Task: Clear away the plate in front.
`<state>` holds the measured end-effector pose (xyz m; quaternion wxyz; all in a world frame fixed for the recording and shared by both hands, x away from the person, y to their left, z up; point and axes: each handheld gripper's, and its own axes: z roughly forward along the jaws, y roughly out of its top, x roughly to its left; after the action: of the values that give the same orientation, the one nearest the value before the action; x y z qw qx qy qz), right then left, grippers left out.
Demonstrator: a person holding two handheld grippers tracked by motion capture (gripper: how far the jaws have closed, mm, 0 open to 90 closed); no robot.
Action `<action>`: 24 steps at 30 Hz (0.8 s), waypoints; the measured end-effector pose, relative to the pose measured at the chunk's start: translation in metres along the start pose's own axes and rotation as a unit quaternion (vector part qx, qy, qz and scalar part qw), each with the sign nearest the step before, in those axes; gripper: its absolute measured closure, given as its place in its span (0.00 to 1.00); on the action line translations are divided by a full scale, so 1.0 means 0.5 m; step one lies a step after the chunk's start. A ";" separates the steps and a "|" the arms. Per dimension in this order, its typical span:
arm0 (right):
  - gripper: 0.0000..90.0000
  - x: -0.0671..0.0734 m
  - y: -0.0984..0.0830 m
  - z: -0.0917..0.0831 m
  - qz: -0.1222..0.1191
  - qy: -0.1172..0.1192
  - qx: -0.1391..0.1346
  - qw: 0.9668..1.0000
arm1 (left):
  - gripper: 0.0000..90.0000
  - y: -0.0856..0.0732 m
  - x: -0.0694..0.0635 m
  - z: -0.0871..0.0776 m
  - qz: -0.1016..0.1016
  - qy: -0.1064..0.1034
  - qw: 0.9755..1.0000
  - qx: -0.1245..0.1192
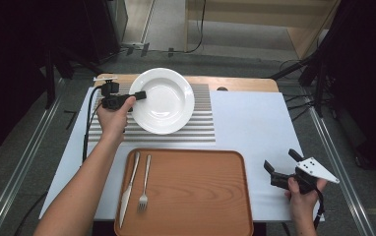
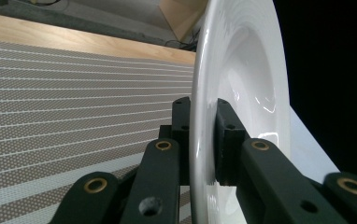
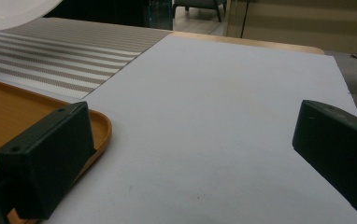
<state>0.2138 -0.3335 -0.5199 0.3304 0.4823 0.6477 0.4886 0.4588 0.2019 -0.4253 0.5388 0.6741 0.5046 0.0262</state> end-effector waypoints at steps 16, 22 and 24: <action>0.00 0.000 0.000 -0.001 -0.002 0.000 -0.001 1.000 | 0.90 -0.011 -0.057 -0.014 0.018 -0.041 0.999 -0.006; 0.00 0.001 0.000 -0.001 -0.003 -0.001 -0.002 1.000 | 0.90 -0.027 -0.063 -0.018 0.015 -0.048 0.999 -0.001; 0.00 0.002 0.000 -0.001 -0.003 -0.001 -0.001 1.000 | 0.90 -0.030 -0.065 -0.018 0.017 -0.048 0.999 0.005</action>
<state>0.2133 -0.3328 -0.5198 0.3331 0.4805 0.6481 0.4881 0.4278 0.1839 -0.4165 0.5586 0.6856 0.4669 0.0010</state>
